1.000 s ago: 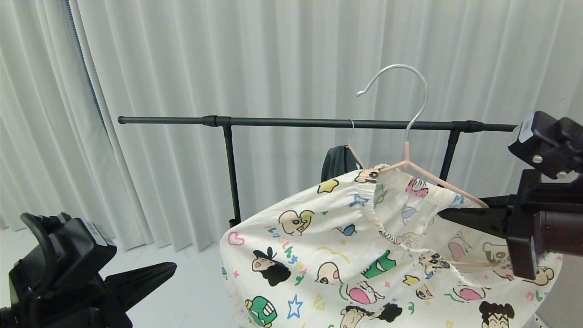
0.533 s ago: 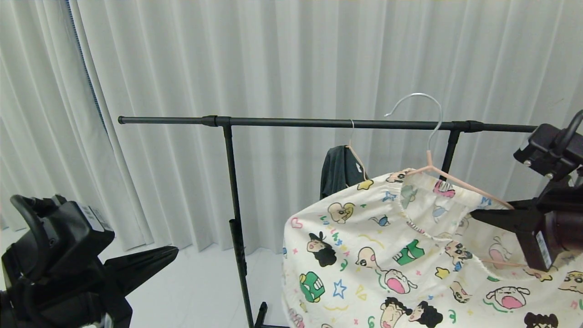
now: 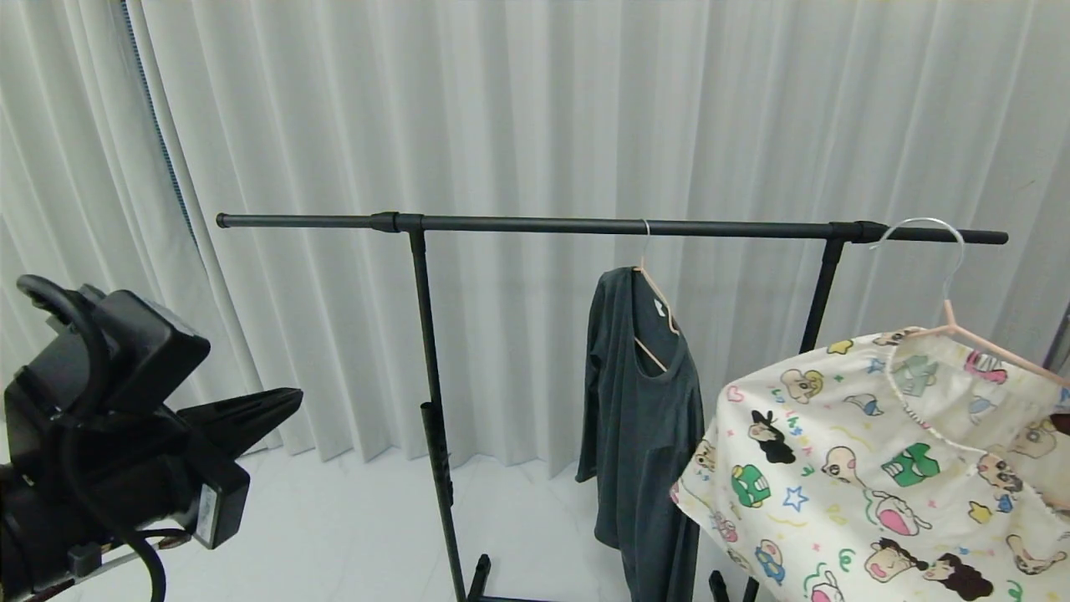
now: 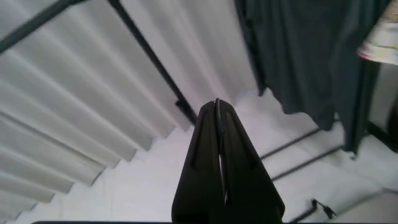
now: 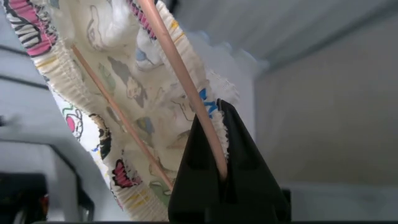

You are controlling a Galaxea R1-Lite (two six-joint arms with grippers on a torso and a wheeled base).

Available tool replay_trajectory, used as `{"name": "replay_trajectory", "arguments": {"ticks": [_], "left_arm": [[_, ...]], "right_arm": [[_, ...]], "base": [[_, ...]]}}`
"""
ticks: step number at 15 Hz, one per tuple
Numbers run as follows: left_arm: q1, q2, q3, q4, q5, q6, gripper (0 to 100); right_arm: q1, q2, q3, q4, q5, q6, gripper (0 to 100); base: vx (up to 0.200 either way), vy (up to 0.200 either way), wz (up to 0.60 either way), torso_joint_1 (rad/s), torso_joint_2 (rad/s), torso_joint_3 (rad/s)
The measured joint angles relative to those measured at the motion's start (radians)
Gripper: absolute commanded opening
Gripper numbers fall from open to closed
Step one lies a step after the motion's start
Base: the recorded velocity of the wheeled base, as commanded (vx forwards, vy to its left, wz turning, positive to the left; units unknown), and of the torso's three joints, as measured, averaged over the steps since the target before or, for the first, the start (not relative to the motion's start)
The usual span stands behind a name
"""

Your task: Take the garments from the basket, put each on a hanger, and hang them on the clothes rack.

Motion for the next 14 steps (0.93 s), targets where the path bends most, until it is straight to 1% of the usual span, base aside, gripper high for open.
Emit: {"name": "replay_trajectory", "arguments": {"ticks": [2,4,5,7,9,11,14], "left_arm": [[0.027,0.018,-0.003,-0.037,0.047,-0.004,0],[0.056,0.042,-0.004,-0.088,0.053,-0.004,0],[0.068,0.053,-0.004,-0.101,0.053,-0.004,0],[0.075,0.068,-0.002,-0.103,0.053,-0.004,0],[0.077,0.074,0.007,-0.103,0.053,-0.004,0],[0.077,0.077,0.012,-0.103,0.053,-0.006,0],[0.076,0.077,0.013,-0.103,0.053,-0.006,0]], "right_arm": [[-0.066,-0.018,0.009,0.011,-0.054,0.0,0],[-0.106,-0.028,0.024,0.012,-0.113,0.001,0],[-0.121,-0.028,0.031,0.012,-0.125,0.002,0],[-0.138,-0.023,0.036,0.01,-0.129,0.005,0],[-0.148,-0.002,0.037,-0.009,-0.137,0.026,0],[-0.153,0.029,0.036,-0.051,-0.171,0.05,0],[-0.141,0.077,0.034,-0.131,-0.181,0.066,0]], "base": [[0.0,0.0,0.0,0.0,0.0,0.0],[0.0,0.0,0.0,0.0,0.0,0.0],[0.0,0.0,0.0,0.0,0.0,0.0],[0.0,0.0,0.0,0.0,0.0,0.0],[0.0,0.0,0.0,0.0,0.0,0.0],[0.0,0.0,0.0,0.0,0.0,0.0],[0.0,0.0,0.0,0.0,0.0,0.0]]}}
